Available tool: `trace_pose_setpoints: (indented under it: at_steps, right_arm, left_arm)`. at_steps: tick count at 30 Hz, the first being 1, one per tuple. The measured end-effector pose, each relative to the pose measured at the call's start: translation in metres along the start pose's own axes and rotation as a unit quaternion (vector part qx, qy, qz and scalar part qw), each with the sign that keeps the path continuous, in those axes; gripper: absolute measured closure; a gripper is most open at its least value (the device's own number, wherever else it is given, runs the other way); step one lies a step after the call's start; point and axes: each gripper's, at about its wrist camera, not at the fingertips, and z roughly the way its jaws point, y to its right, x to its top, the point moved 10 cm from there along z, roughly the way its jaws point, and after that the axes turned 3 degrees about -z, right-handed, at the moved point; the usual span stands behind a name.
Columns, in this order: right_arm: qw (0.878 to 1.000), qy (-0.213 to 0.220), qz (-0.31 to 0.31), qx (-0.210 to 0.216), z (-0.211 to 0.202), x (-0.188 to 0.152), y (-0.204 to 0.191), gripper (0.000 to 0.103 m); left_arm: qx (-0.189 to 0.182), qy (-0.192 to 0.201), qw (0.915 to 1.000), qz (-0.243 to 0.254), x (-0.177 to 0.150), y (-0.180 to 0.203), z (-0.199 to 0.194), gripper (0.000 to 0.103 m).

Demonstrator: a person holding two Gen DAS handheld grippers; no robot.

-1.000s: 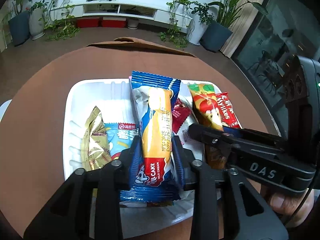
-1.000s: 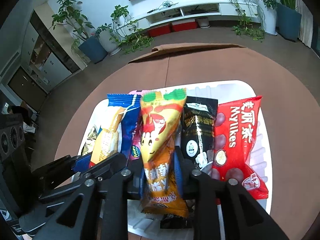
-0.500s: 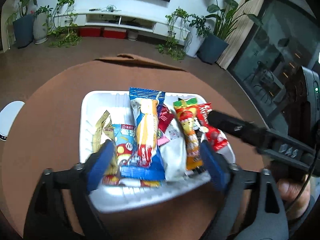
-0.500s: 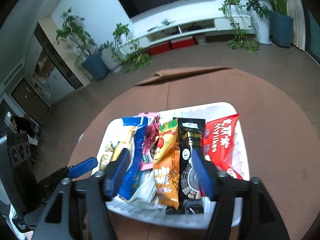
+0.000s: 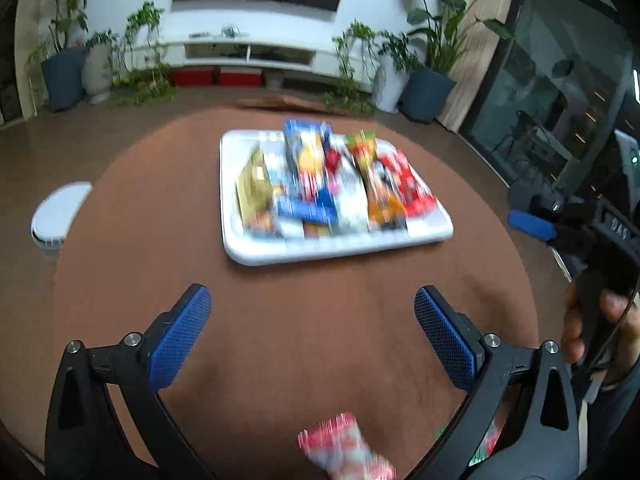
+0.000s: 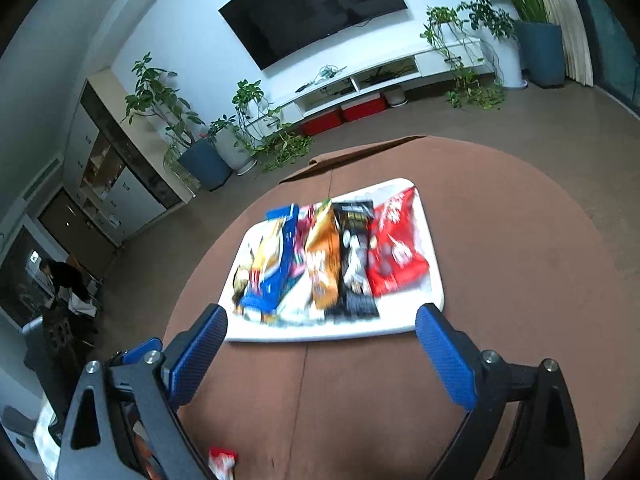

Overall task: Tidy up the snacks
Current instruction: 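Withdraw both tools back over the remaining snacks, then grasp the white-red candy packet with left tool while right tool grasps green packet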

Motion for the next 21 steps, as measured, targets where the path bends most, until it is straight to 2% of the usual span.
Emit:
trace_pose_setpoints:
  at_steps: [4, 6, 9, 14, 21]
  right_arm:
    - [1.0, -0.008, -0.014, -0.02, -0.023, -0.034, -0.003, 0.006]
    - [0.999, -0.013, -0.014, -0.028, -0.033, -0.055, -0.004, 0.006]
    - [0.999, -0.022, -0.015, -0.037, -0.042, -0.084, -0.006, 0.006]
    - [0.998, -0.038, -0.017, -0.054, -0.052, -0.128, -0.008, 0.006]
    - [0.996, -0.058, -0.03, -0.057, -0.054, -0.164, -0.014, 0.006]
  left_arm:
    - [0.023, -0.06, 0.9974, -0.033, -0.058, -0.01, -0.005, 0.0]
    - [0.022, -0.079, 0.9956, -0.045, -0.085, -0.009, -0.007, 0.0]
    - [0.028, -0.095, 0.9945, -0.033, -0.116, -0.002, -0.011, 0.0]
    - [0.036, -0.102, 0.9939, -0.023, -0.138, 0.004, -0.019, 0.0]
    - [0.041, -0.11, 0.993, -0.013, -0.127, 0.011, -0.016, 0.003]
